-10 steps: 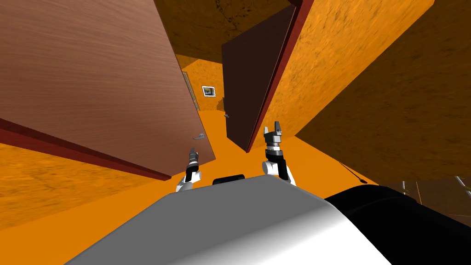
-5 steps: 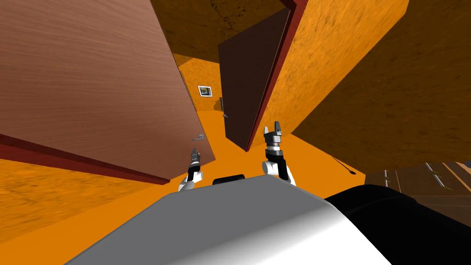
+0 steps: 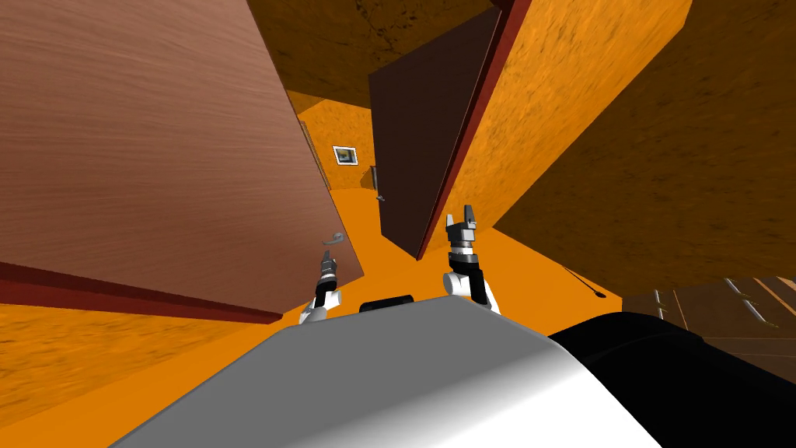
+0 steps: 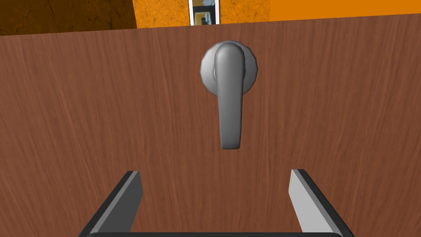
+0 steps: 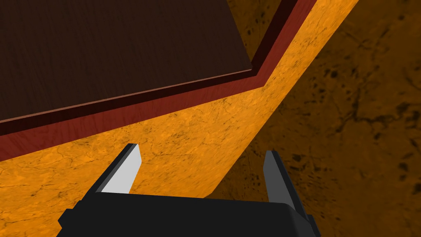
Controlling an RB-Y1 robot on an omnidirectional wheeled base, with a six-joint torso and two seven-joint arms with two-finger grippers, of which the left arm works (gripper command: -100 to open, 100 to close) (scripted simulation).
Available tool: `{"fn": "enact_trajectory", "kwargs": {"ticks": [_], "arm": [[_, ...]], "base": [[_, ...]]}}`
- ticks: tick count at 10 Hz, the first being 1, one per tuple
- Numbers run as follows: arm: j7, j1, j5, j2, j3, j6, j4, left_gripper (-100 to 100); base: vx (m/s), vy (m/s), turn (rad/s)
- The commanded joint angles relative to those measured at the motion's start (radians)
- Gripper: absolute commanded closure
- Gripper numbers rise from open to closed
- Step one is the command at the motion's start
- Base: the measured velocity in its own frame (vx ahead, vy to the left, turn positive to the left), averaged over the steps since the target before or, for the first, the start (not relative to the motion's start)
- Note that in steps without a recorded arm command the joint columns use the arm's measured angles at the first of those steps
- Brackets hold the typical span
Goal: Push the door open
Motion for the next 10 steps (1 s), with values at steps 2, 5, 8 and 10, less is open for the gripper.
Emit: {"fn": "enact_trajectory", "kwargs": {"ticks": [2, 5, 8, 10], "arm": [[-0.003, 0.000, 0.004, 0.003, 0.004, -0.010, 0.010, -100], [-0.005, 0.003, 0.008, 0.000, 0.008, -0.016, 0.014, -100], [-0.007, 0.006, 0.011, -0.009, 0.011, -0.021, 0.017, -100], [-0.006, 0.006, 0.010, -0.008, 0.010, -0.019, 0.014, 100]], "base": [[0.218, 0.071, -0.022], [0.187, 0.064, -0.028], [0.184, 0.046, -0.020], [0.035, 0.009, 0.000]]}}
